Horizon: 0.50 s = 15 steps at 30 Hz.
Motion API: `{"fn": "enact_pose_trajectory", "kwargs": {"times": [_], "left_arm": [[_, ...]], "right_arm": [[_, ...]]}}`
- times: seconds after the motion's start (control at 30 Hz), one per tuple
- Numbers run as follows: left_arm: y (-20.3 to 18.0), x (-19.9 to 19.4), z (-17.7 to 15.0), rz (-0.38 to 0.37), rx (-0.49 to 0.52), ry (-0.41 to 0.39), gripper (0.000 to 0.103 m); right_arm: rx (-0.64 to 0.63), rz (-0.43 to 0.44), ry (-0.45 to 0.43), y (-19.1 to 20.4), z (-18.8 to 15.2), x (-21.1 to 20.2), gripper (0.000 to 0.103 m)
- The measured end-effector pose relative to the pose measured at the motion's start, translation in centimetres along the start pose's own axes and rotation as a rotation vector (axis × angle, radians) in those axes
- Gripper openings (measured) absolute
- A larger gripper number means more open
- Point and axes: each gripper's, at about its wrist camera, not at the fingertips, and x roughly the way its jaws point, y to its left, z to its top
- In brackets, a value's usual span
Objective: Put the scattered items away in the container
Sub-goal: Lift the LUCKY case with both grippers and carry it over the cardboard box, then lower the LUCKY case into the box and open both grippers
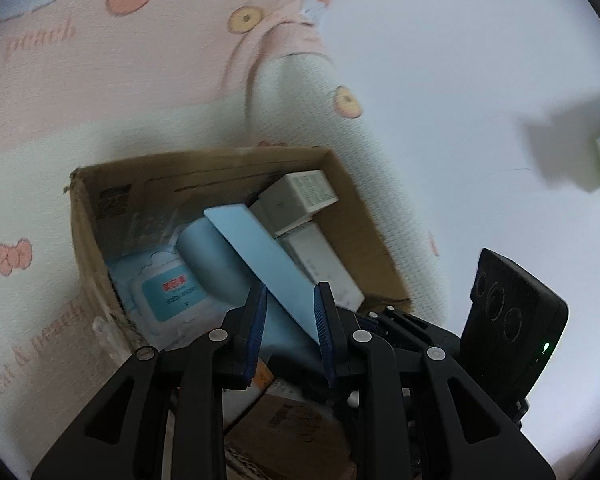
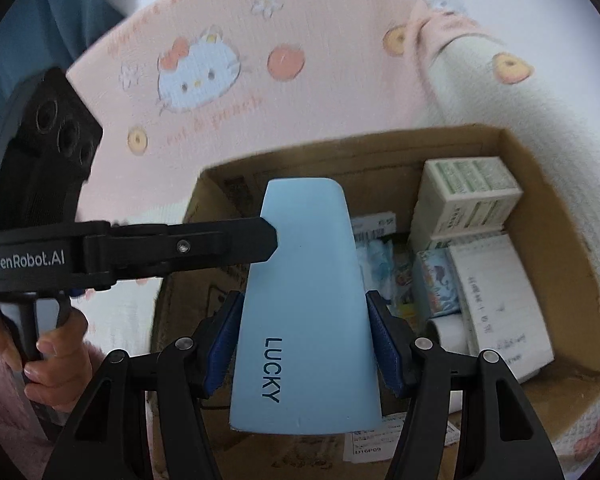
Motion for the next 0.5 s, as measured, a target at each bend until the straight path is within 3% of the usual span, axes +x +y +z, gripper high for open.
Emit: {"fn": "enact_pose_trajectory", "kwargs": {"times": [0.07,0.2,0.5], "left_arm": [[0.0,0.1,0.1,0.001,-0.006,-0.003,0.027],[-0.5,0.0,0.3,0.058,0.042,-0.014,0.033],[0.7,0.3,1.1,0.122,0.034,-0.003,0.033]], "right_arm": [[-0.01,0.028,0.106,0.1,0.2,1.4,0.066],[-0.014,0.088,0.143,-0.2,0.7,1.4,0.066],[0.03,0.011,0.188,-3.0,2.3,2.2,0.069]]}}
